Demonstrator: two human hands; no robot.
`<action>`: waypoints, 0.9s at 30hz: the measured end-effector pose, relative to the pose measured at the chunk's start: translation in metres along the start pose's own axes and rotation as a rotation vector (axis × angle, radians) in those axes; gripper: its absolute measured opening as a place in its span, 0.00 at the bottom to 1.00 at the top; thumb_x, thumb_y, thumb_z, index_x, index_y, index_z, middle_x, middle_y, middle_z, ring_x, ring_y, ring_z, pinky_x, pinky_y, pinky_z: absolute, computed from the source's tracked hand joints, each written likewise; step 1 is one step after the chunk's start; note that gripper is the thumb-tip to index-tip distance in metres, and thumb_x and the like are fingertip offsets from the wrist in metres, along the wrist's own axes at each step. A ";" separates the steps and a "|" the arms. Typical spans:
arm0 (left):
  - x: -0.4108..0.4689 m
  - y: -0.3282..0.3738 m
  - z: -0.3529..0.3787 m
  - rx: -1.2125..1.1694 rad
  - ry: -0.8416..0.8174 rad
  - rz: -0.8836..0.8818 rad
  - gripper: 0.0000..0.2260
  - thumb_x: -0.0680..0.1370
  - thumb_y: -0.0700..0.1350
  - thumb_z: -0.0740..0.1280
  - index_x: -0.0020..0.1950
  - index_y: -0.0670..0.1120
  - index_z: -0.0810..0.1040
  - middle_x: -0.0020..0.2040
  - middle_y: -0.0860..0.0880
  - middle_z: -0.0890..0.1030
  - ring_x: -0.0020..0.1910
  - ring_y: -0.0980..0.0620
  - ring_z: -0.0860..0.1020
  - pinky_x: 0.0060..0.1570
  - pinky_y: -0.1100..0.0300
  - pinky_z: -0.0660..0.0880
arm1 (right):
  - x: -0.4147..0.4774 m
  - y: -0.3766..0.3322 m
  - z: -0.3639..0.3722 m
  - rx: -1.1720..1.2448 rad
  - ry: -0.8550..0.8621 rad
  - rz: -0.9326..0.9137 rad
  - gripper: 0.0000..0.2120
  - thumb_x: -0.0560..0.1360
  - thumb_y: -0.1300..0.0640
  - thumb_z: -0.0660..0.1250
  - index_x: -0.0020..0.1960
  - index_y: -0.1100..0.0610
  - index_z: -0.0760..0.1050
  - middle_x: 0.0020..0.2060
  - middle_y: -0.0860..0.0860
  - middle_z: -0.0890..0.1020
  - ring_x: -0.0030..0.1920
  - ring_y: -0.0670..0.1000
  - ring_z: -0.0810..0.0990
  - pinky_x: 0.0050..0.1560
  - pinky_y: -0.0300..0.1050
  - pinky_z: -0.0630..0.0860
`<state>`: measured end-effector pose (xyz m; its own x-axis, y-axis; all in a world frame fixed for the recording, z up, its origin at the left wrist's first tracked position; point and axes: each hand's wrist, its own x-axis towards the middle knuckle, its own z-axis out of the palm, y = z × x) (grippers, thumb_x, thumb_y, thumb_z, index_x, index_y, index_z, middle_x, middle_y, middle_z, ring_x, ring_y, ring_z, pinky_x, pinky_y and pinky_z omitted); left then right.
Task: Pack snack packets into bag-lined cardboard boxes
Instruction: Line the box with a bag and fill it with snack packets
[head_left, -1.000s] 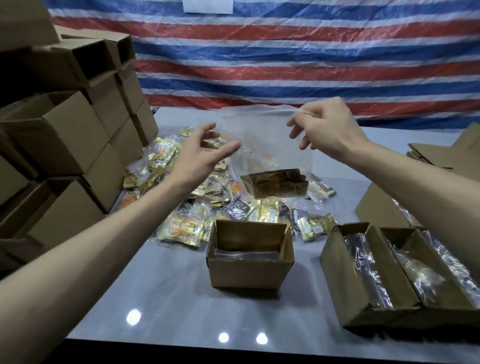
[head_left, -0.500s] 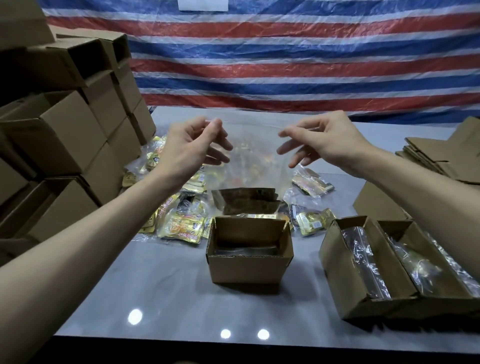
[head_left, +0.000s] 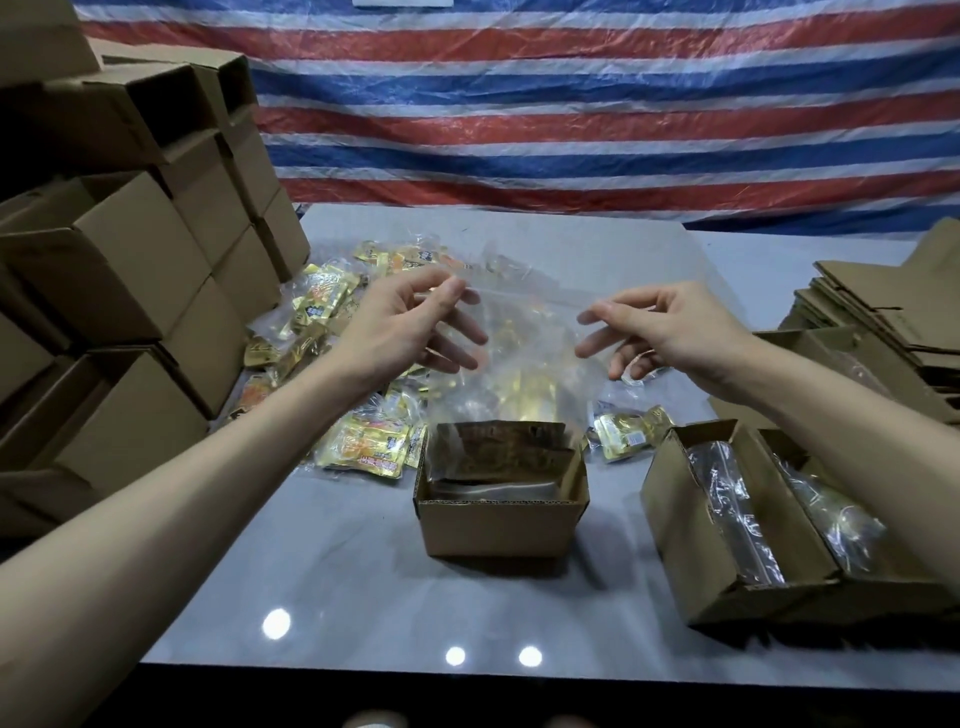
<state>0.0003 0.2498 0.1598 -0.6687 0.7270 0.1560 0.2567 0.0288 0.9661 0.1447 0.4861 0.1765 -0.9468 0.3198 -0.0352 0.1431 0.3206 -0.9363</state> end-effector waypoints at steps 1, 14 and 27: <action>-0.001 -0.003 0.002 0.004 -0.005 -0.006 0.12 0.85 0.49 0.59 0.53 0.43 0.78 0.44 0.41 0.86 0.38 0.40 0.85 0.38 0.51 0.81 | -0.001 0.004 0.000 -0.004 -0.002 0.008 0.10 0.81 0.55 0.66 0.53 0.59 0.83 0.42 0.57 0.87 0.29 0.49 0.82 0.29 0.36 0.76; -0.039 -0.065 0.023 0.034 -0.077 -0.227 0.13 0.86 0.42 0.57 0.53 0.33 0.74 0.46 0.35 0.85 0.37 0.49 0.84 0.35 0.60 0.80 | -0.015 0.058 0.029 -0.313 -0.116 0.016 0.10 0.81 0.58 0.67 0.44 0.58 0.85 0.39 0.49 0.88 0.47 0.55 0.86 0.51 0.54 0.80; -0.016 -0.100 0.035 0.509 -0.178 -0.500 0.13 0.83 0.40 0.59 0.41 0.40 0.75 0.35 0.40 0.80 0.36 0.39 0.84 0.29 0.55 0.80 | 0.012 0.090 0.058 -0.489 -0.211 0.288 0.09 0.78 0.62 0.66 0.43 0.66 0.80 0.33 0.60 0.85 0.31 0.53 0.86 0.23 0.37 0.70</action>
<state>0.0094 0.2589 0.0532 -0.6785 0.6428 -0.3556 0.2723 0.6696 0.6910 0.1300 0.4673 0.0714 -0.8801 0.2870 -0.3783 0.4703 0.6358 -0.6120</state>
